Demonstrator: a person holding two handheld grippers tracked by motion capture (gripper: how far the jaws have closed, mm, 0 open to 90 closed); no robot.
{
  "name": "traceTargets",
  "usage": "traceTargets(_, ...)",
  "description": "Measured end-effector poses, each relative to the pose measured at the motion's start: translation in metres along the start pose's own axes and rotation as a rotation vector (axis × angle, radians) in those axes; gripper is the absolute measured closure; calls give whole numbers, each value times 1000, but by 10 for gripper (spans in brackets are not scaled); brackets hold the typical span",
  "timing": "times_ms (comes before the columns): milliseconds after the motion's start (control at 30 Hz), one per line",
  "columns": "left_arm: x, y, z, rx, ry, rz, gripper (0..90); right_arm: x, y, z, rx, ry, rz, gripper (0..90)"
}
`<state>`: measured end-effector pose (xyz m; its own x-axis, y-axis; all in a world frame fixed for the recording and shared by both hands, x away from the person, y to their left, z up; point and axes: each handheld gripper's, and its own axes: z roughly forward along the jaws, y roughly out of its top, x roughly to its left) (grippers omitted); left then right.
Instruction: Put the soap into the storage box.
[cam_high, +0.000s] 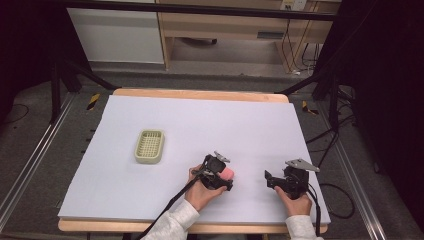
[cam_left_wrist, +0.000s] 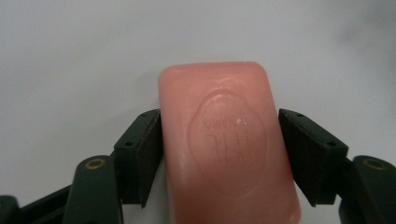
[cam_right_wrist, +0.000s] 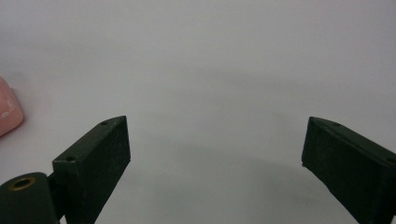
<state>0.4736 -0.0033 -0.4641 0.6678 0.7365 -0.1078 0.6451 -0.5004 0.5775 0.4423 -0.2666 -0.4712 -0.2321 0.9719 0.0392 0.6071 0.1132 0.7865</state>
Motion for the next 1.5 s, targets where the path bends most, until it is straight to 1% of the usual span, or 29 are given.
traceTargets(200,-2,1,-1,15,11,-10,355,0,0,0,5,1,0,82)
traceTargets(400,-2,2,-1,24,11,-14,365,0,0,0,8,1,3,82)
traceTargets(667,-2,3,-1,25,14,-4,366,-1,0,0,3,3,6,82)
traceTargets(733,-3,3,-1,24,23,5,365,-1,0,-1,1,5,10,82)
traceTargets(800,-3,3,-1,26,24,16,365,-1,0,-1,0,4,11,82)
traceTargets(867,-3,3,-1,24,26,17,365,-1,0,0,4,4,9,82)
traceTargets(933,-5,3,-1,20,34,28,364,0,0,0,4,3,7,82)
traceTargets(1000,-5,3,0,15,31,26,364,0,0,-1,1,3,10,82)
traceTargets(1100,-4,2,2,22,32,42,352,-1,0,-1,-2,0,9,82)
traceTargets(1167,-5,2,2,16,38,49,341,-1,0,-1,2,1,11,82)
traceTargets(1233,-6,2,3,18,40,54,347,-1,0,-1,1,4,8,82)
traceTargets(1300,-7,2,3,16,49,54,359,-1,0,-1,3,3,9,82)
traceTargets(1400,-7,3,3,24,51,47,367,-1,0,-1,2,3,9,82)
traceTargets(1500,-7,3,3,20,54,43,368,-1,0,-1,2,1,7,82)
